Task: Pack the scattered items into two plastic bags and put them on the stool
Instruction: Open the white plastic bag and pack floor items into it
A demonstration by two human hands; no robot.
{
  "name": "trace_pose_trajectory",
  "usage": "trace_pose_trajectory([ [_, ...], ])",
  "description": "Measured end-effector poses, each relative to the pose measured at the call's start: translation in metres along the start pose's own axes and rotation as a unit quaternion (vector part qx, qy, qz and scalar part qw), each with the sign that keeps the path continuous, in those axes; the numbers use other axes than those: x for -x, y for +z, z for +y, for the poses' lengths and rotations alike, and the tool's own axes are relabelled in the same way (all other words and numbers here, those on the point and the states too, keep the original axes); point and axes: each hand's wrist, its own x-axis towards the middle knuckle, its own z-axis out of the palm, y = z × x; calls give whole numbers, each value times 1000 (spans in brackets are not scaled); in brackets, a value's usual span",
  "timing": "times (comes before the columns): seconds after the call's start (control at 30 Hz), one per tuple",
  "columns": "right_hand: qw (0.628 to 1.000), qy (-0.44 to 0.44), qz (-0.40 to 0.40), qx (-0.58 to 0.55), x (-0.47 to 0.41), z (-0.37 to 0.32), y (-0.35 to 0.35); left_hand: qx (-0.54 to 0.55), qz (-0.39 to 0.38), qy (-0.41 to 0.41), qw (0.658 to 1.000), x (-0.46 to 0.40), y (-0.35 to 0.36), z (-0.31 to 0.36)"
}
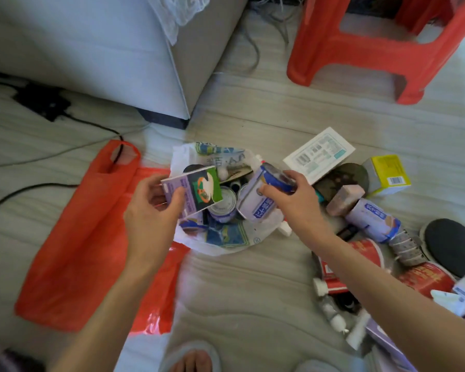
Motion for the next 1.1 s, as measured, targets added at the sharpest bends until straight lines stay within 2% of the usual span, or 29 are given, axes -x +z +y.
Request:
trace_pose_trajectory([
  [0.13,998,9,-27,49,-18,-15,30,67,46,-44,996,-7,-9,-14],
  [0.23,996,6,-42,81,-29,-26,44,83,65,-39,994,-20,-10,-12],
  [0.33,995,25,-46,80,-39,-31,57,73,53,-20,996,-33,-4,-7],
  [0.43,988,40,-74,127,-42,-32,64,47,26,-2,999,-41,8,0],
  [0.57,985,-16,-71,153,-38,-26,62,20,13,17,1000,-45,20,11],
  [0.77,987,-43,-36,148,-30,-18,47,-76,-62,80,992,-43,42,-2],
  [0.93,987,-31,-24,153,-32,-13,35,-254,-98,175,946,-44,45,-23],
  [1.1,981,-55,-20,184,-37,-8,34,-282,-122,184,934,-47,42,-27],
])
